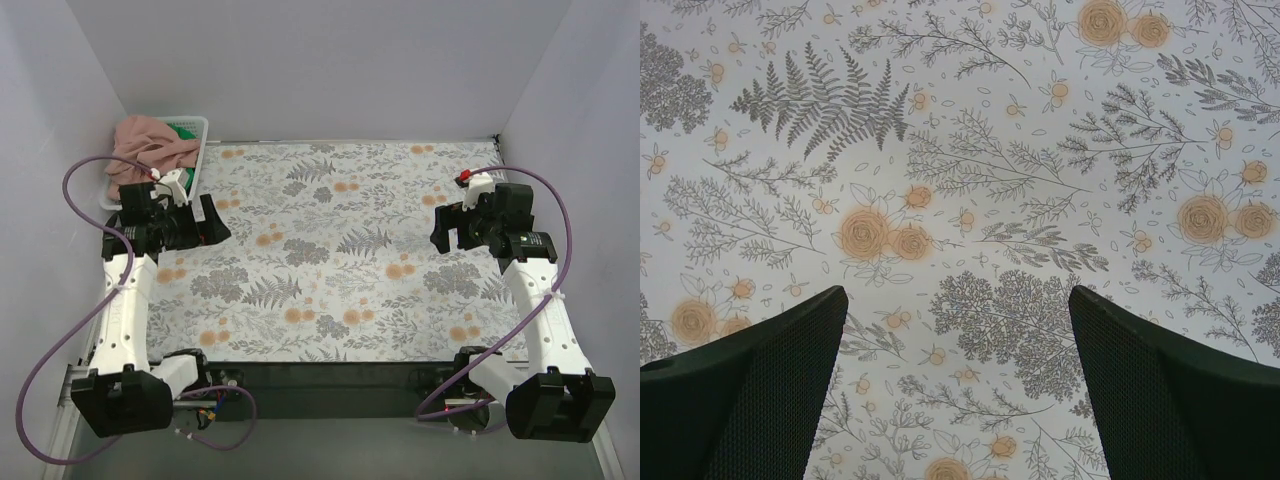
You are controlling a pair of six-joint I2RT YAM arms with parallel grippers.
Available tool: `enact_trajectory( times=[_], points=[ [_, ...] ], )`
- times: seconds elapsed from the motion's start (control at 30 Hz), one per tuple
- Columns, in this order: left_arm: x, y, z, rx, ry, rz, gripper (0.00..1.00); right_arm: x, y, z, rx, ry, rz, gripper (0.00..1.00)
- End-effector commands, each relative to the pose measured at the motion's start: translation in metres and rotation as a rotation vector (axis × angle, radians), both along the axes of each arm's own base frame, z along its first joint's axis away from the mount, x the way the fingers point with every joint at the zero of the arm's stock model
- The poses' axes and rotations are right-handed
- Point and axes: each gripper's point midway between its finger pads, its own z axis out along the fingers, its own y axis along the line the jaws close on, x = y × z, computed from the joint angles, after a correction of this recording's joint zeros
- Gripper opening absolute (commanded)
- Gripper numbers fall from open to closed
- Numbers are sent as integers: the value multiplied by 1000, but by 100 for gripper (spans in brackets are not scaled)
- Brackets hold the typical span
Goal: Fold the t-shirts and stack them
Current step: Grab the tshirt from the pile
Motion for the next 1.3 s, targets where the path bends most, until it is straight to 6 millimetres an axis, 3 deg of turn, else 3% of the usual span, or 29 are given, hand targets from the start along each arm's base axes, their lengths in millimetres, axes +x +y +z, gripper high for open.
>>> enact_trajectory(
  times=[0.0, 0.07, 0.1, 0.17, 0.2, 0.27, 0.33, 0.37, 0.4, 0.43, 0.5, 0.57, 0.6, 0.63, 0.7, 0.73, 0.8, 0.9, 1.03, 1.27],
  points=[
    [16, 7, 3, 16, 40, 21, 98, 2, 2, 1, 6, -10, 16, 98],
    [27, 15, 3, 50, 68, 37, 98, 3, 2, 1, 8, -8, 18, 98],
    [37, 18, 15, 66, 43, 34, 98, 3, 2, 1, 9, -7, 19, 98],
    [54, 24, 6, 90, 86, 25, 98, 3, 3, 0, 11, -5, 21, 98],
    [67, 29, 22, 109, 51, 41, 98, 2, 3, 0, 12, -4, 22, 98],
    [87, 36, 14, 115, 99, 64, 98, 1, 1, -1, 6, -6, 16, 98],
    [112, 45, 32, 130, 56, 95, 98, 1, 1, -1, 1, -7, 15, 98],
    [125, 50, 24, 128, 75, 102, 98, 0, 0, -1, -1, -8, 12, 98],
    [140, 54, 44, 139, 17, 117, 98, 0, 1, 0, 1, -8, 15, 98],
    [152, 60, 52, 143, -13, 139, 98, -1, 1, -2, 3, -4, 17, 98],
    [175, 72, 52, 126, -20, 172, 98, 0, 4, -2, 13, 1, 28, 98],
    [196, 83, 75, 101, -83, 207, 98, 1, 4, -4, 13, 8, 30, 98],
    [208, 90, 63, 88, -59, 221, 98, 2, 4, -5, 14, 13, 28, 98],
    [218, 97, 80, 76, -106, 232, 97, 3, 3, -5, 13, 18, 27, 98],
    [233, 125, 67, 33, -80, 319, 96, 4, 2, -5, 11, 18, 23, 98],
    [241, 138, 71, 12, -111, 347, 95, 4, 3, -5, 12, 16, 24, 98],
    [245, 166, 68, -54, -121, 393, 94, 2, 3, -6, 15, 16, 28, 98],
    [254, 200, 56, -21, -139, 455, 94, -2, 5, -7, 21, 14, 35, 98],
    [263, 225, 39, 75, -157, 491, 93, -4, 6, -9, 26, 15, 43, 98],
    [281, 235, 5, 93, -132, 477, 93, -2, 4, -15, 25, 32, 39, 98]
  ],
)
